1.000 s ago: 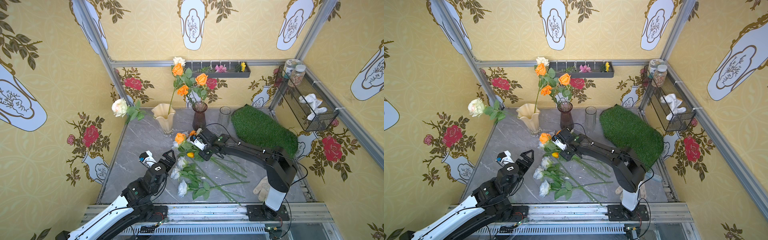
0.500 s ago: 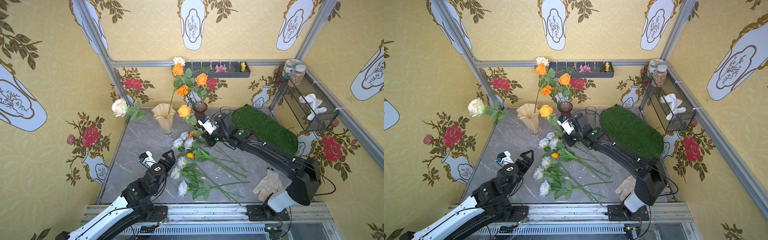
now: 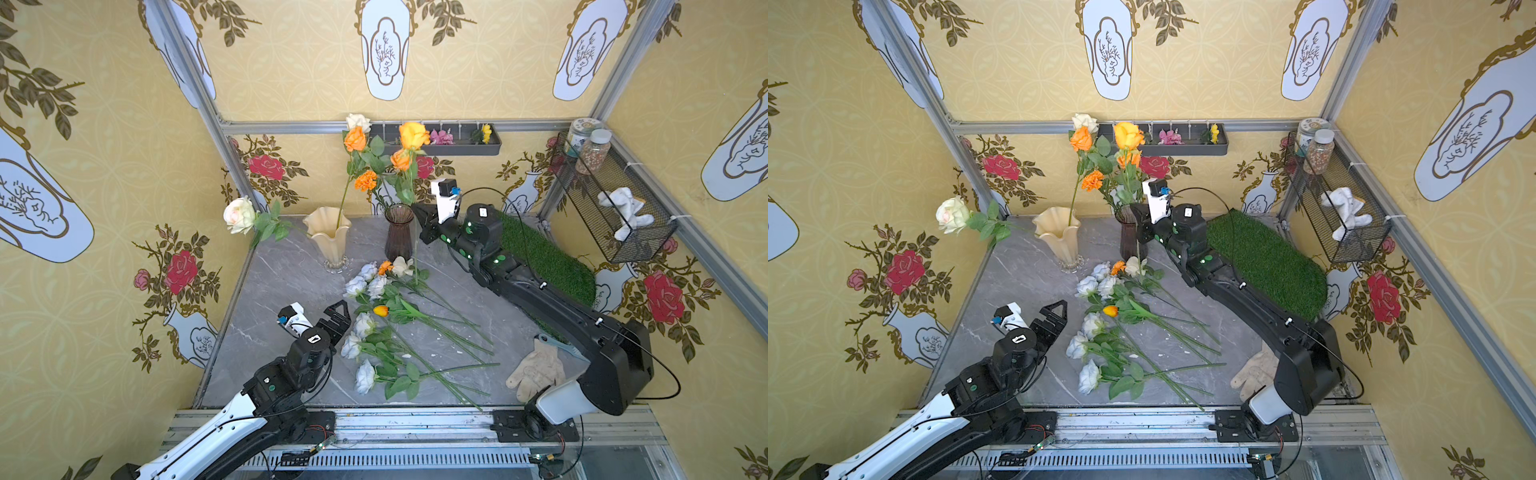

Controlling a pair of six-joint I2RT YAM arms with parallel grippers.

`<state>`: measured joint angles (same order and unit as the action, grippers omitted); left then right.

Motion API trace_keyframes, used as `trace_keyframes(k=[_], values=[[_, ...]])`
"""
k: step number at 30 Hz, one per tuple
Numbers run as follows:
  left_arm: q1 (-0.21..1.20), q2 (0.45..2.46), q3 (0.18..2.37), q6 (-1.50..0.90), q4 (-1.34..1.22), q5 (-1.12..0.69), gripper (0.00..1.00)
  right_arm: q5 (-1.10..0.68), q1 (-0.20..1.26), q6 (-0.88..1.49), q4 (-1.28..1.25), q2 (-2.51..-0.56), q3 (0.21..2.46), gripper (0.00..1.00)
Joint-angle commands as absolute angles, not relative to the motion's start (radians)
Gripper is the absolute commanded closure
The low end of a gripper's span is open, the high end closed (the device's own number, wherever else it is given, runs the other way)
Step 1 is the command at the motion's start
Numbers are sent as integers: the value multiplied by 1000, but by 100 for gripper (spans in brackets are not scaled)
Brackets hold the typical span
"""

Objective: Arrange the flowers in different vases according to their colors
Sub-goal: Insert the flower into the vase.

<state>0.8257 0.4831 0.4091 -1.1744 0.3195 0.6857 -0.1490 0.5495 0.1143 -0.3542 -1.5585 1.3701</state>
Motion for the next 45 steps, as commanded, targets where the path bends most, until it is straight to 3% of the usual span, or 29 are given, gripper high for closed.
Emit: trace_keyframes(k=[1, 15, 33, 34, 37, 41, 42, 45], values=[[825, 492, 407, -1145, 285, 698, 0, -125, 515, 182, -587, -1629, 1464, 100], [820, 552, 422, -1113, 251, 709, 0, -80, 503, 26, -663, -1923, 1802, 100], [798, 586, 428, -1110, 232, 703, 0, -41, 491, 30, -755, -2087, 1723, 100], [798, 589, 428, -1109, 232, 703, 0, -43, 492, 35, -753, -2087, 1712, 97], [796, 592, 430, -1108, 231, 703, 0, -46, 507, 19, -750, -2071, 1676, 76], [794, 592, 430, -1108, 230, 703, 0, -24, 523, 4, -735, -2023, 1624, 20], [795, 591, 430, -1108, 230, 702, 0, -21, 525, 0, -732, -2006, 1609, 11], [795, 586, 428, -1109, 230, 698, 0, -19, 529, 0, -694, -1949, 1571, 0]])
